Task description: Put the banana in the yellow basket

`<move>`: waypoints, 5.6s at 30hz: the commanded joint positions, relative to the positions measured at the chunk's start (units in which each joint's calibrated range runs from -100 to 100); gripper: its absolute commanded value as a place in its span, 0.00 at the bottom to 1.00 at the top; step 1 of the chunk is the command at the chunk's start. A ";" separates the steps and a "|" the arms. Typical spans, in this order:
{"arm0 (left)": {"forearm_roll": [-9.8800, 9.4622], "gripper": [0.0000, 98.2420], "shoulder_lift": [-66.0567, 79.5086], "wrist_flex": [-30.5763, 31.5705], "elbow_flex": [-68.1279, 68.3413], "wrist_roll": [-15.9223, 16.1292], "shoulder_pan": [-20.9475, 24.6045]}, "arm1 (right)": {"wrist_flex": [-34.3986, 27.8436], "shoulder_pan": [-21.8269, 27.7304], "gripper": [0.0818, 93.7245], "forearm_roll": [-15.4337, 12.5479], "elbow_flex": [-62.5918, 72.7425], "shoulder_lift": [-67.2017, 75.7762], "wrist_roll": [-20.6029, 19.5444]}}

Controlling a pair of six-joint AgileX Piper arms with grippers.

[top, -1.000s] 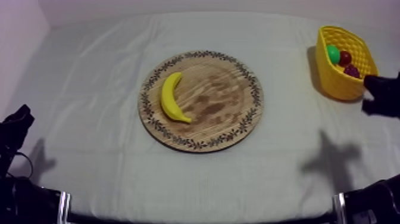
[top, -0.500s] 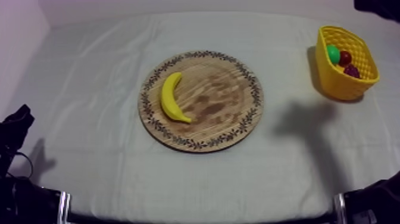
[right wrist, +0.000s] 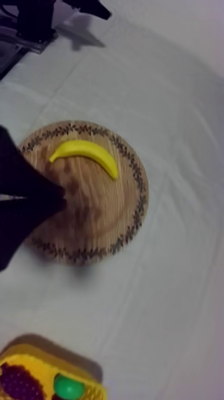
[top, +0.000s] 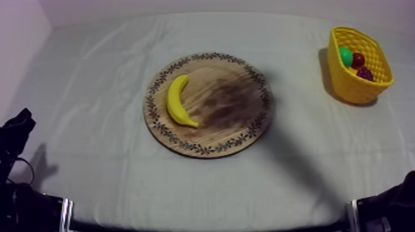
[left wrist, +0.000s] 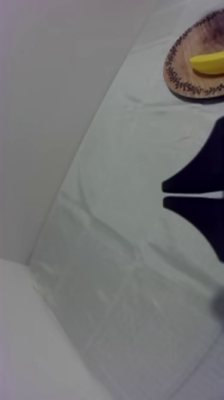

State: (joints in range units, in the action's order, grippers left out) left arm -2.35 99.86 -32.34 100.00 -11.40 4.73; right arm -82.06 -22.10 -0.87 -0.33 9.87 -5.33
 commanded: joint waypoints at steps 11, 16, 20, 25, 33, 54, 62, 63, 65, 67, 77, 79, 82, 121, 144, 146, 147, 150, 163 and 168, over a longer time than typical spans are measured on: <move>-0.02 0.00 -0.04 0.00 0.00 -0.01 0.01 | 1.08 -7.58 0.00 0.81 2.02 -17.42 -5.74; -0.02 0.00 -0.04 0.00 0.00 -0.01 0.01 | 1.23 -8.33 0.01 0.84 4.93 -23.21 -7.58; -0.02 0.00 -0.04 0.00 0.00 -0.01 0.01 | 0.78 -8.22 0.08 0.21 7.79 -26.92 -8.88; -0.02 0.00 -0.04 0.00 0.00 -0.01 0.01 | 0.94 -8.61 0.30 -0.30 9.95 -29.29 -10.54; -0.02 0.00 -0.04 0.00 0.00 -0.01 0.01 | 0.86 -10.16 0.67 -0.86 12.28 -32.37 -12.62; -0.02 0.00 -0.04 0.00 0.00 -0.01 0.01 | 2.53 -11.16 0.76 -1.42 20.16 -51.48 -15.86; -0.02 0.00 -0.04 0.00 0.00 -0.01 0.01 | 1.98 -11.34 0.71 -1.35 25.22 -57.42 -16.41; -0.02 0.00 -0.04 0.00 0.00 -0.01 0.01 | 1.89 -11.37 0.69 -1.26 25.91 -58.01 -16.46; -0.02 0.00 -0.04 0.00 0.00 -0.01 0.01 | 1.49 -11.41 0.67 -1.13 27.39 -59.18 -16.56; -0.02 0.00 -0.04 0.00 0.00 -0.01 0.01 | 0.84 -11.42 0.66 -1.04 29.06 -60.39 -16.63; -0.02 0.00 -0.04 0.00 0.00 -0.01 0.01 | -0.76 -11.12 0.49 -0.38 33.65 -64.49 -16.57; -0.02 0.00 -0.04 0.00 0.00 -0.01 0.01 | -0.87 -11.11 0.46 -0.31 33.70 -64.91 -16.50; -0.02 0.00 -0.04 0.00 0.00 -0.01 0.01 | -0.95 -11.13 0.39 -0.21 33.65 -65.38 -16.32; -0.02 0.00 -0.04 0.00 0.00 -0.01 0.01 | -5.10 8.33 0.25 3.70 1.24 -15.34 -7.19; -0.02 0.00 -0.04 0.00 0.00 -0.01 0.01 | 3.27 25.39 0.43 6.76 -6.02 -18.91 -5.14; -0.02 0.00 -0.04 0.00 0.00 -0.01 0.01 | 3.75 25.67 0.53 6.89 -6.61 -19.19 -5.44; -0.02 0.00 -0.04 0.00 0.00 -0.01 0.01 | 3.89 25.82 0.56 6.85 -6.74 -19.28 -5.51; -0.02 0.00 -0.04 0.00 0.00 -0.01 0.01 | 4.07 26.13 0.64 6.63 -6.79 -19.14 -5.45; -0.02 0.00 -0.04 0.00 0.00 0.02 0.01 | 2.00 26.12 0.59 5.08 -10.59 -6.19 -2.48; -0.02 0.00 -0.04 0.00 0.00 0.04 0.01 | 1.44 25.54 0.46 4.09 -13.29 1.80 -1.31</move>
State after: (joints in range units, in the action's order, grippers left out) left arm -2.35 99.86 -32.34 100.00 -11.38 4.73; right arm -80.79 3.66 3.46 -13.02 7.94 -6.89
